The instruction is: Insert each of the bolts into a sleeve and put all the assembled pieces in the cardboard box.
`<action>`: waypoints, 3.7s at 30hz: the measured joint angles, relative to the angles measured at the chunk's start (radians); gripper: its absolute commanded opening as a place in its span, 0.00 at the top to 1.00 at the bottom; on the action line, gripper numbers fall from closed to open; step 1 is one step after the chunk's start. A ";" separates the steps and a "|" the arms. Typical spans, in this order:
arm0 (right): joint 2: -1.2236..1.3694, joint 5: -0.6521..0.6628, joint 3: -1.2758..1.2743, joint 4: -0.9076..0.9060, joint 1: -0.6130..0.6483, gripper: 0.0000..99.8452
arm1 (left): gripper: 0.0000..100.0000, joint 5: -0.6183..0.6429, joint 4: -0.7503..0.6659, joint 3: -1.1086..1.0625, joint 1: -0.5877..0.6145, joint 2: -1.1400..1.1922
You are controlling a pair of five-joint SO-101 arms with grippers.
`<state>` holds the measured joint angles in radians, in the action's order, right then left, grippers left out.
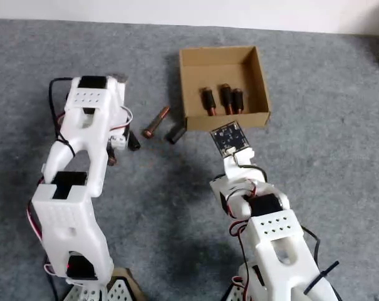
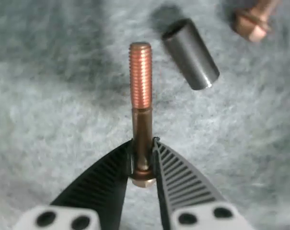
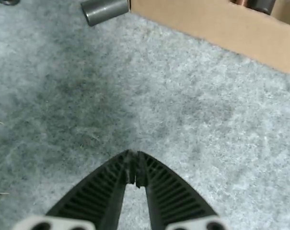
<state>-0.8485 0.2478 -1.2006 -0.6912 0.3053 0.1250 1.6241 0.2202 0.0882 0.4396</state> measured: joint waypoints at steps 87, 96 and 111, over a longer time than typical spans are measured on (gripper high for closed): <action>0.000 0.051 0.000 0.000 0.000 0.99 | 0.93 -1.022 0.121 0.272 0.189 -0.018; 0.000 0.051 0.000 0.037 0.000 0.99 | 0.93 -1.427 0.121 0.189 0.189 -0.018; 0.000 0.051 0.000 0.037 0.000 0.99 | 0.81 -1.482 0.123 0.041 0.189 -0.018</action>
<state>-0.8485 0.2984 -1.2006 -0.6544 0.3053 -1.3571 1.7469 0.2616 0.2770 0.4212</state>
